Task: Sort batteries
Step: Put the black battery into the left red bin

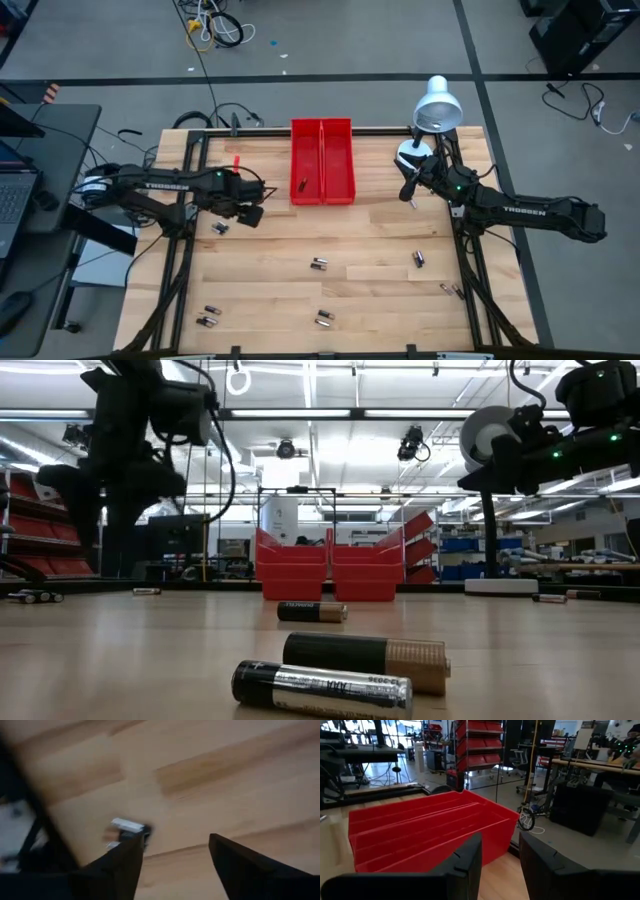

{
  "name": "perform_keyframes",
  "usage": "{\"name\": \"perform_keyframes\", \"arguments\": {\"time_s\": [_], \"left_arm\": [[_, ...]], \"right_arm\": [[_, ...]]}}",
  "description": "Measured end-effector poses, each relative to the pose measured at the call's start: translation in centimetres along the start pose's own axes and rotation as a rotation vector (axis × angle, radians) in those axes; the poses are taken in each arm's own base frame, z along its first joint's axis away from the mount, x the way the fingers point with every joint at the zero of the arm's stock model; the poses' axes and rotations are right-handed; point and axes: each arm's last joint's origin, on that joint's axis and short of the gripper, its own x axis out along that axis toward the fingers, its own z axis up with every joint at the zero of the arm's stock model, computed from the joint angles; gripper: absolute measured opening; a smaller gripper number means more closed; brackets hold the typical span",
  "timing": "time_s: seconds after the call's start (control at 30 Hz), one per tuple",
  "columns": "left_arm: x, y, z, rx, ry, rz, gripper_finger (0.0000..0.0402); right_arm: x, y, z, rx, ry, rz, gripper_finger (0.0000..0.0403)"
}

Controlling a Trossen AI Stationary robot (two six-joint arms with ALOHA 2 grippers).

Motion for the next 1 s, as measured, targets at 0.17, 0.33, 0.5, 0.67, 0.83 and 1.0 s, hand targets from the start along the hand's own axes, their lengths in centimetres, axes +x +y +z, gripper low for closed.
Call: {"name": "perform_keyframes", "arguments": {"time_s": [0.17,0.33,0.5,0.67,0.83,1.0], "left_arm": [[0.9,0.1,-0.2,-0.113,0.072,0.119,0.0286],[1.7,-0.4,-0.3,-0.071,0.102,0.162,0.0301],[2.2,-0.5,-0.3,0.017,0.14,0.176,0.0301],[2.5,-0.4,-0.4,0.142,0.178,0.175,0.0301],[2.9,-0.4,-0.2,0.175,0.134,0.224,0.03],[4.2,0.0,-0.4,0.176,0.146,0.274,0.03]], "right_arm": [[0.0,0.0,-0.2,-0.015,0.021,0.001,0.0117],[0.0,0.0,-0.3,-0.035,0.028,0.001,0.0117],[0.0,0.0,-0.3,-0.037,0.027,0.001,0.0117],[0.0,0.0,-0.3,-0.037,0.028,0.001,0.0117],[0.0,0.0,-0.3,-0.037,0.027,0.001,0.0117],[0.0,0.0,-0.3,-0.037,0.027,0.001,0.0117]]}}
